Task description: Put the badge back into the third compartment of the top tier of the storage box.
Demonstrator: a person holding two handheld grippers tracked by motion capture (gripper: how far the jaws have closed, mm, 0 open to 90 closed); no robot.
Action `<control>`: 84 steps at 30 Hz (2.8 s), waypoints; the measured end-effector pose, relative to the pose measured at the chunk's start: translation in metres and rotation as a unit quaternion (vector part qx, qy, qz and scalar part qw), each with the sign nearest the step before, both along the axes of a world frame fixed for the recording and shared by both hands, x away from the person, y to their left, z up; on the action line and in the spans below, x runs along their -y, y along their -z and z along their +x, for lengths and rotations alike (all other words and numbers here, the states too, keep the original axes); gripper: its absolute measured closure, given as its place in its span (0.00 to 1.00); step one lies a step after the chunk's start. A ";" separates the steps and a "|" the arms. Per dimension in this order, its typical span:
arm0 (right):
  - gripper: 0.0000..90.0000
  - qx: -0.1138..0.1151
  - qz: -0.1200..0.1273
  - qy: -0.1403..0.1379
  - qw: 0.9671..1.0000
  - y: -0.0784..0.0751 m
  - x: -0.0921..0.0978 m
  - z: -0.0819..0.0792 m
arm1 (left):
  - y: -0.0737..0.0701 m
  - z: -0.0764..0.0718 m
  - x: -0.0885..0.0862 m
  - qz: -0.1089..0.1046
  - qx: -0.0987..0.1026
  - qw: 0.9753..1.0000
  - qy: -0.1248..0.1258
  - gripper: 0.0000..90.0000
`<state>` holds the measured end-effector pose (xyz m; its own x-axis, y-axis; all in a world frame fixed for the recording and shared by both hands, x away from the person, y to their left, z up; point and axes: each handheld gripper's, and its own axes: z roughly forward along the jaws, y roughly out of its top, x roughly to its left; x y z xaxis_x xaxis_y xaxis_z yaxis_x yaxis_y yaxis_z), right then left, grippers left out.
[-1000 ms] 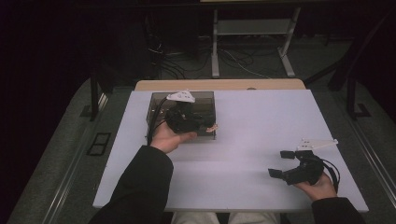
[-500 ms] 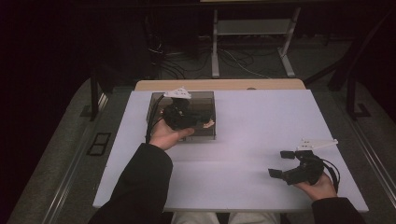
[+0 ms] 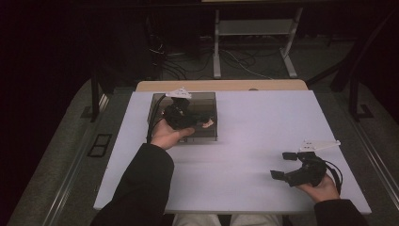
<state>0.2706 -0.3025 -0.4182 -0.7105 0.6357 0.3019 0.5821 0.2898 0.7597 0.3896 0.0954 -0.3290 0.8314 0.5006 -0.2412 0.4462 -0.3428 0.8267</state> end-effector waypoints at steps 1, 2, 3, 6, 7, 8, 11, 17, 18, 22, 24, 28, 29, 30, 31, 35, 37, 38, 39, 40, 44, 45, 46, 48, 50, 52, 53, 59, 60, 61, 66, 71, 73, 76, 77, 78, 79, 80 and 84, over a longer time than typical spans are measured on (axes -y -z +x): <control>0.00 0.000 0.000 0.000 1.000 0.000 0.000 0.000 | 0.001 0.001 0.000 0.001 -0.001 1.000 0.000 0.93; 0.00 0.001 0.000 0.000 1.000 0.000 0.000 0.000 | 0.002 0.001 0.000 0.003 -0.002 1.000 -0.001 0.93; 0.00 0.001 -0.001 -0.001 1.000 0.000 0.000 0.000 | 0.003 0.002 0.000 0.006 -0.003 1.000 -0.001 0.93; 0.00 0.000 -0.001 -0.001 1.000 0.000 0.000 0.000 | 0.008 0.003 0.001 0.015 -0.007 1.000 0.000 0.93; 0.00 0.001 -0.001 -0.001 1.000 0.000 0.000 0.000 | 0.009 0.004 0.001 0.017 -0.007 1.000 0.000 0.93; 0.00 0.000 -0.001 -0.001 1.000 0.000 0.000 0.000 | 0.010 0.005 0.001 0.018 -0.008 1.000 0.000 0.93; 0.00 0.000 -0.002 -0.001 1.000 0.000 0.000 0.000 | 0.012 0.007 0.001 0.023 -0.012 1.000 0.000 0.93; 0.00 -0.001 -0.002 -0.001 1.000 0.000 -0.001 0.000 | 0.016 0.010 0.003 0.031 -0.017 0.999 -0.003 0.93; 0.00 -0.001 -0.002 -0.001 1.000 0.000 -0.001 0.000 | 0.017 0.010 0.003 0.031 -0.019 0.999 -0.004 0.93; 0.00 -0.001 -0.003 -0.002 1.000 0.000 -0.001 0.000 | 0.019 0.012 0.003 0.037 -0.022 0.999 -0.004 0.93; 0.00 -0.001 -0.003 -0.002 1.000 0.000 -0.001 0.000 | 0.020 0.013 0.003 0.040 -0.024 0.999 -0.005 0.93; 0.00 -0.003 -0.003 -0.002 1.000 0.001 -0.001 0.000 | 0.023 0.015 0.003 0.046 -0.028 0.999 -0.007 0.93; 0.00 -0.003 -0.003 -0.002 1.000 0.001 -0.001 0.000 | 0.023 0.016 0.002 0.045 -0.029 0.999 -0.007 0.93; 0.00 -0.003 -0.004 -0.003 1.000 0.001 -0.001 0.000 | 0.024 0.016 0.002 0.046 -0.030 0.998 -0.008 0.93; 0.00 -0.003 -0.004 -0.003 1.000 0.001 -0.002 0.000 | 0.024 0.016 0.002 0.047 -0.032 0.998 -0.009 0.93; 0.00 -0.004 -0.005 -0.003 1.000 0.001 -0.002 0.000 | 0.027 0.017 0.002 0.054 -0.037 0.998 -0.007 0.93; 0.00 -0.004 -0.005 -0.004 1.000 0.001 -0.002 0.000 | 0.028 0.017 0.003 0.056 -0.040 0.998 -0.008 0.93; 0.00 -0.004 -0.005 -0.004 1.000 0.001 -0.002 0.000 | 0.028 0.017 0.004 0.059 -0.041 0.997 -0.007 0.93; 0.00 -0.004 -0.005 -0.004 1.000 0.001 -0.002 0.000 | 0.029 0.018 0.004 0.061 -0.041 0.997 -0.006 0.93; 0.00 -0.004 -0.004 -0.004 1.000 0.001 -0.002 0.000 | 0.029 0.018 0.005 0.061 -0.043 0.997 -0.007 0.93; 0.00 -0.004 -0.004 -0.005 1.000 0.001 -0.002 0.000 | 0.030 0.018 0.007 0.067 -0.044 0.997 -0.006 0.93; 0.00 -0.004 -0.004 -0.005 1.000 0.001 -0.002 0.000 | 0.030 0.018 0.008 0.067 -0.045 0.997 -0.007 0.93; 0.00 -0.004 -0.004 -0.005 1.000 0.001 -0.002 0.000 | 0.030 0.018 0.008 0.070 -0.046 0.997 -0.006 0.93; 0.00 -0.003 -0.004 -0.005 1.000 0.001 -0.002 0.000 | 0.031 0.019 0.009 0.074 -0.047 0.996 -0.006 0.93; 0.00 -0.004 -0.004 -0.004 1.000 0.001 -0.002 0.000 | 0.032 0.019 0.009 0.074 -0.051 0.996 -0.008 0.92; 0.00 -0.004 -0.004 -0.005 1.000 0.001 -0.002 0.000 | 0.032 0.020 0.010 0.075 -0.053 0.996 -0.009 0.92; 0.00 -0.004 -0.004 -0.005 1.000 0.001 -0.002 0.000 | 0.032 0.020 0.009 0.074 -0.054 0.996 -0.008 0.92; 0.00 -0.004 -0.004 -0.004 1.000 0.001 -0.001 0.000 | 0.034 0.021 0.010 0.077 -0.062 0.995 -0.011 0.90; 0.00 -0.004 -0.004 -0.004 1.000 0.001 -0.001 0.000 | 0.034 0.020 0.010 0.077 -0.062 0.995 -0.010 0.90; 0.00 -0.003 -0.003 -0.004 1.000 0.001 -0.001 0.000 | 0.034 0.020 0.010 0.077 -0.062 0.995 -0.011 0.88; 0.00 -0.003 -0.003 -0.004 1.000 0.001 -0.001 0.000 | 0.031 0.018 0.010 0.071 -0.058 0.996 -0.014 0.77; 0.00 -0.003 -0.002 -0.004 1.000 0.001 -0.001 0.000 | 0.027 0.015 0.008 0.069 -0.053 0.996 -0.014 0.67; 0.00 -0.002 -0.003 -0.004 1.000 0.000 -0.001 0.000 | 0.025 0.014 0.007 0.066 -0.051 0.996 -0.015 0.62; 0.00 -0.003 -0.002 -0.004 1.000 0.000 -0.001 0.000 | 0.022 0.012 0.004 0.056 -0.049 0.997 -0.012 0.52; 0.00 -0.002 -0.002 -0.004 1.000 0.000 -0.001 0.000 | 0.021 0.011 0.003 0.054 -0.047 0.997 -0.013 0.50; 0.00 -0.002 -0.002 -0.004 1.000 0.000 -0.001 0.000 | 0.020 0.010 0.001 0.052 -0.046 0.997 -0.013 0.48; 0.00 -0.002 -0.002 -0.004 1.000 0.000 -0.001 0.000 | 0.019 0.009 0.000 0.052 -0.045 0.998 -0.010 0.46; 0.00 -0.002 -0.002 -0.004 1.000 0.000 -0.001 0.000 | 0.018 0.009 -0.001 0.051 -0.045 0.998 -0.009 0.43; 0.00 -0.002 0.000 -0.003 1.000 0.000 -0.001 -0.001 | 0.014 0.004 -0.006 0.047 -0.042 0.998 -0.010 0.37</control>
